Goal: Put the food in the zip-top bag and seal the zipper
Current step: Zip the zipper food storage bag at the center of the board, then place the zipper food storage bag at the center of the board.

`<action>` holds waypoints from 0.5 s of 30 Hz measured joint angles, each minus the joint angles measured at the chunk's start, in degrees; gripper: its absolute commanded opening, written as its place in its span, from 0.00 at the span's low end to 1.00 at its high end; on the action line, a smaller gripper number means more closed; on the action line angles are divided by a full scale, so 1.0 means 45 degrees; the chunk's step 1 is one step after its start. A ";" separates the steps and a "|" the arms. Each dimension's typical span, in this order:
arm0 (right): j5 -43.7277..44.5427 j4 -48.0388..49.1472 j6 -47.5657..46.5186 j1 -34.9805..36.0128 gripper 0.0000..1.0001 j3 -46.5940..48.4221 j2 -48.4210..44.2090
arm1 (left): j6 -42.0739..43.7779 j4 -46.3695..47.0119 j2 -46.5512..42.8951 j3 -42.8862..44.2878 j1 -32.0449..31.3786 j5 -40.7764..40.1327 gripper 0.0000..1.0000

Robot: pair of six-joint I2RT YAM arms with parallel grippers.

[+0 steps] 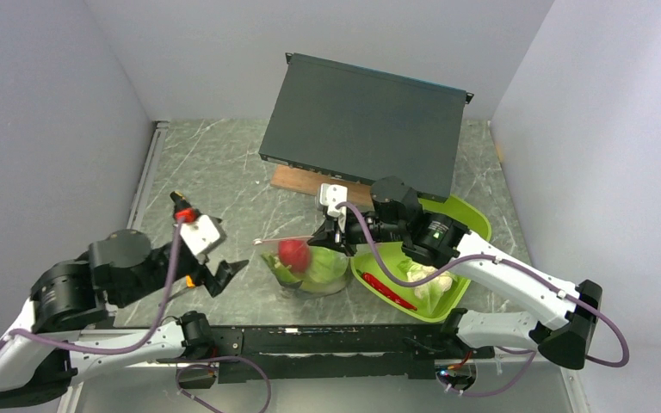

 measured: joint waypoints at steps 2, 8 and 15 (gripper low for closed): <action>0.0350 0.0029 0.0316 0.0097 0.00 0.0170 0.0155 | -0.0617 0.0078 -0.0379 0.0219 0.0000 -0.0850 1.00; 0.2667 0.0189 0.1428 0.0452 0.00 0.1185 0.0976 | -0.2501 0.0719 -0.1846 0.0631 0.0010 -0.3055 1.00; 0.5984 0.0282 0.1389 0.0466 0.00 0.2934 0.2336 | -0.4036 0.1379 -0.3065 0.0665 0.0010 -0.4192 1.00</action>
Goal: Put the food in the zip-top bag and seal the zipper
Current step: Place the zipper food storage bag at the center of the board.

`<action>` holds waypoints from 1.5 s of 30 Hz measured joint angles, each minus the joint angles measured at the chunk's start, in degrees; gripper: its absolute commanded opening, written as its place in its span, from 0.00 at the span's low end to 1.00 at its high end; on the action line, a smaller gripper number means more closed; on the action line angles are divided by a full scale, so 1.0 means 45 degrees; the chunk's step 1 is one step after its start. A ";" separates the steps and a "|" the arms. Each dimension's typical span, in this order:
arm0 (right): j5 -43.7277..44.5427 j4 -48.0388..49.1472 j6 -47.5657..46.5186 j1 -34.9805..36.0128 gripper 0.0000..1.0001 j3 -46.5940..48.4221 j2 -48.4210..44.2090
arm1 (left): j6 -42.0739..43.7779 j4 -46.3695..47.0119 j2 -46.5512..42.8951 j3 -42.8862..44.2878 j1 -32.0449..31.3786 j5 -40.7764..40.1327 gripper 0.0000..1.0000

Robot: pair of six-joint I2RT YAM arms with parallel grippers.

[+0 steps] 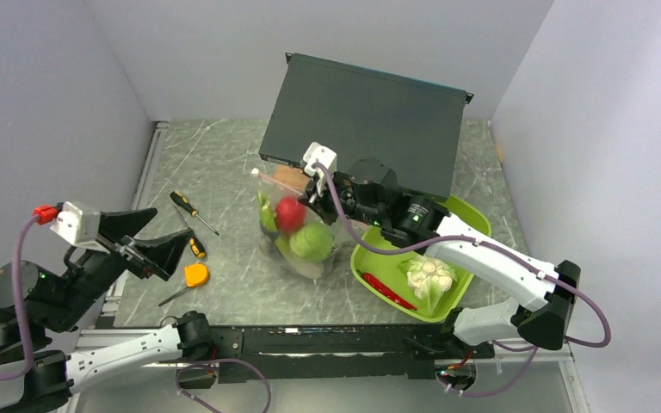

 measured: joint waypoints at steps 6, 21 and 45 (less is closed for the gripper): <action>0.1044 0.0005 -0.0699 0.0126 0.00 0.1083 0.0787 | -0.0928 0.0019 -0.0233 -0.0568 0.0005 -0.0112 1.00; 0.6781 0.2176 0.0500 0.4333 0.02 0.0321 0.3784 | -0.2963 -0.1141 -0.0593 -0.0622 0.0005 -0.0738 1.00; 0.4153 0.2142 0.3764 0.4609 0.72 0.0393 0.7436 | -0.4002 -0.1486 -0.1583 -0.0588 0.0005 -0.0996 1.00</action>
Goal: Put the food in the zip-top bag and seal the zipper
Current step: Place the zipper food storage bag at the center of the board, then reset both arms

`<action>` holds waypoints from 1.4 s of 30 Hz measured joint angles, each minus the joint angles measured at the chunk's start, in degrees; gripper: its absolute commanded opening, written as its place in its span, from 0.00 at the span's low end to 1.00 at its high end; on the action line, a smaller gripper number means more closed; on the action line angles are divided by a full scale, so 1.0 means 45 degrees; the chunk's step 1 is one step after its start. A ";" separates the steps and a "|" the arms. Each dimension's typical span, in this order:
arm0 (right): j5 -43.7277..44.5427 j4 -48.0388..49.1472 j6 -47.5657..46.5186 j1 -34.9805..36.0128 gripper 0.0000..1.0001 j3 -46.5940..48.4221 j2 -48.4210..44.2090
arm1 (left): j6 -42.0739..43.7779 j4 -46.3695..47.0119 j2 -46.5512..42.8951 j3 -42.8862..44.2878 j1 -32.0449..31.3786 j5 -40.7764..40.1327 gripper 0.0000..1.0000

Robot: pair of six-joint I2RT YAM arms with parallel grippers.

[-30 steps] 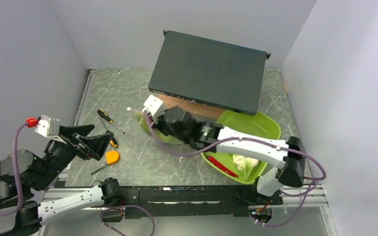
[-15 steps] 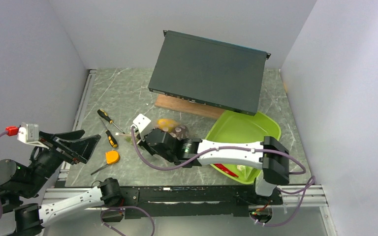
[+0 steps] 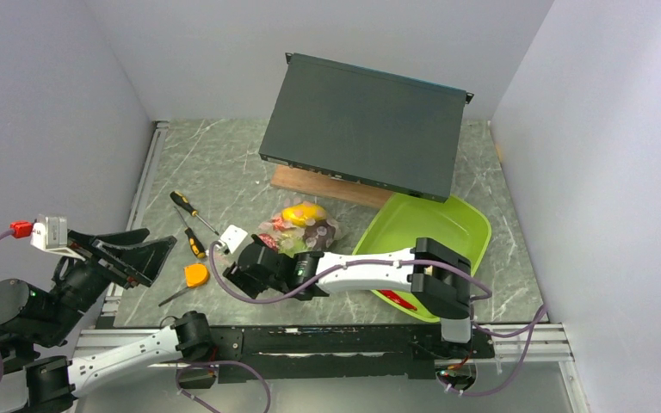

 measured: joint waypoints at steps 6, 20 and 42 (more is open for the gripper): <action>-0.0729 -0.0981 -0.0199 -0.0019 0.90 0.0189 -0.1103 | -0.0049 0.0000 0.0000 -0.0010 0.0000 0.0015 1.00; 0.2200 -0.2317 -0.1229 -0.0010 1.00 0.0316 -0.7961 | 0.0345 0.0223 0.0272 0.0350 0.0000 0.0000 1.00; 1.1458 0.0277 -0.5683 -0.0053 1.00 -0.0015 -1.2424 | 0.2016 0.1243 0.0602 0.1831 0.0000 -0.0491 1.00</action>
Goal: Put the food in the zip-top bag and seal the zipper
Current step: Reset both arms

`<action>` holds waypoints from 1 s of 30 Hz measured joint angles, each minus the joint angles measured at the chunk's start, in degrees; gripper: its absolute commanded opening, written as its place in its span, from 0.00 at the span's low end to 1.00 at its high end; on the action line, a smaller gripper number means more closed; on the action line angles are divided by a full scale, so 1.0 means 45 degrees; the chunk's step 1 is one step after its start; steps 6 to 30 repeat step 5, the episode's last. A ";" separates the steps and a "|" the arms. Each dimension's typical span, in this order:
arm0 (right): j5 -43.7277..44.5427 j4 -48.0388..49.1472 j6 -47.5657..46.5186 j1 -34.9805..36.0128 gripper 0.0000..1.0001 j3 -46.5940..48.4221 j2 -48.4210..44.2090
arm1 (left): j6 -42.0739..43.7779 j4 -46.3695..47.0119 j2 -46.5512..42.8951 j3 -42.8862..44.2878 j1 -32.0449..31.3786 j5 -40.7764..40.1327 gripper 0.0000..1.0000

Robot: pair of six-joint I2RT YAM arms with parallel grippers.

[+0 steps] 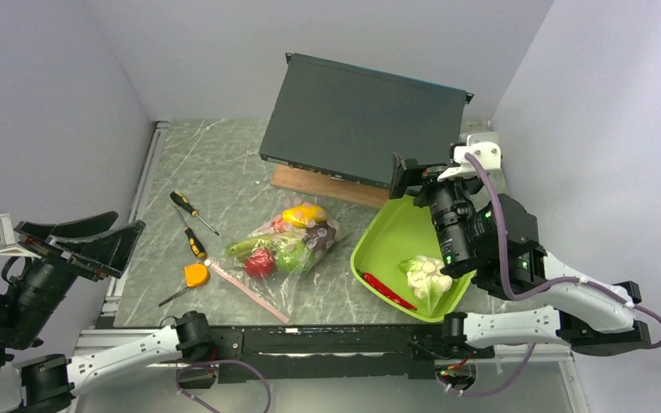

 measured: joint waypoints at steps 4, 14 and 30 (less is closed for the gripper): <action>0.0131 0.0155 -0.0170 0.0000 1.00 -0.0189 -0.0029 | 0.0049 0.0010 0.0000 -0.0005 -0.0005 -0.0053 1.00; 0.0141 0.0248 -0.0189 0.0000 1.00 -0.0306 -0.0078 | 0.0053 0.0010 0.0000 0.0000 0.0000 -0.0053 1.00; 0.0141 0.0248 -0.0189 0.0000 1.00 -0.0306 -0.0078 | 0.0053 0.0010 0.0000 0.0000 0.0000 -0.0053 1.00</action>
